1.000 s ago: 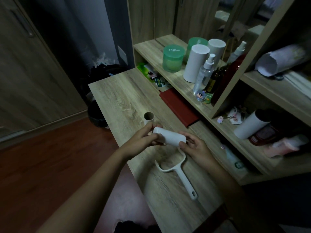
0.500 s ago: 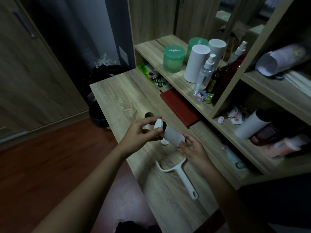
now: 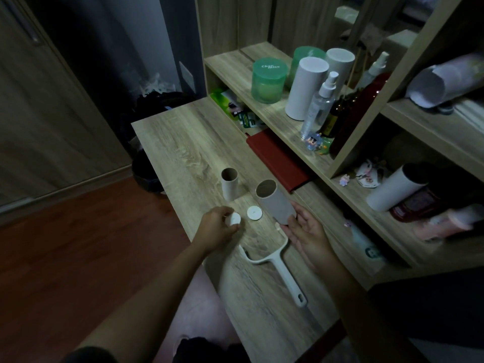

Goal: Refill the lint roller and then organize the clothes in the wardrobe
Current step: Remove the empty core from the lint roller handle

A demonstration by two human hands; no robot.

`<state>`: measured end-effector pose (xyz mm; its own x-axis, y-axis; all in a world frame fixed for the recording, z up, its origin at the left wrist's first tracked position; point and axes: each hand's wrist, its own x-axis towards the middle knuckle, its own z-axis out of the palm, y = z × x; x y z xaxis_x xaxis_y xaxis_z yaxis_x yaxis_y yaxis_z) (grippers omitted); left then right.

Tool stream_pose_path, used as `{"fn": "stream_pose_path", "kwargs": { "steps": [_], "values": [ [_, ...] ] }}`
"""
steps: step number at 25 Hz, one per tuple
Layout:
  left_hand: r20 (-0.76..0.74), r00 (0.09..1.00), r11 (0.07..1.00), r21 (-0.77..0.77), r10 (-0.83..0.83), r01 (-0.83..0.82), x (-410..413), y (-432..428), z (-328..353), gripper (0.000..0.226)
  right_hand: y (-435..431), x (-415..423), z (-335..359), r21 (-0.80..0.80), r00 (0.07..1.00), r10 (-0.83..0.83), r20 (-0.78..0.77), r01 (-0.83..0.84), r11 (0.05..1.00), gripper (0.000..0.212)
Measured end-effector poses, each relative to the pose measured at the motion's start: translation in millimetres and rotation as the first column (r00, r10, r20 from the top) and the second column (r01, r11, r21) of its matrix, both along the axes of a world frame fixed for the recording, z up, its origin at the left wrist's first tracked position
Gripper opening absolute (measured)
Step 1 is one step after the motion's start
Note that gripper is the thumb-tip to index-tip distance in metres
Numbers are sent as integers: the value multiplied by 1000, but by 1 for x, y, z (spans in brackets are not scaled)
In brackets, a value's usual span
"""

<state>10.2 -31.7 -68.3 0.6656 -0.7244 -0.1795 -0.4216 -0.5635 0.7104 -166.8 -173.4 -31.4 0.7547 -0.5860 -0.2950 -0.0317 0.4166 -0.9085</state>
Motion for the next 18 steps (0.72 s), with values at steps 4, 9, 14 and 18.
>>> {"fn": "stream_pose_path", "kwargs": {
  "steps": [4,9,14,18],
  "values": [
    [97,994,997,53,-59,54,-1,-8,-26,45,-1,-1,-2,-3,1000,-26,-11,26,1000,81],
    [139,989,998,1,-56,57,-5,-5,-33,56,2,0,4,-7,998,-66,3,66,998,78],
    [102,994,980,-201,30,-9,1,2,-9,51,10,13,23,-15,992,-117,55,118,993,78],
    [125,987,926,-374,105,-51,35,21,20,35,31,54,50,-37,983,-128,130,134,990,76]
  ]
}}
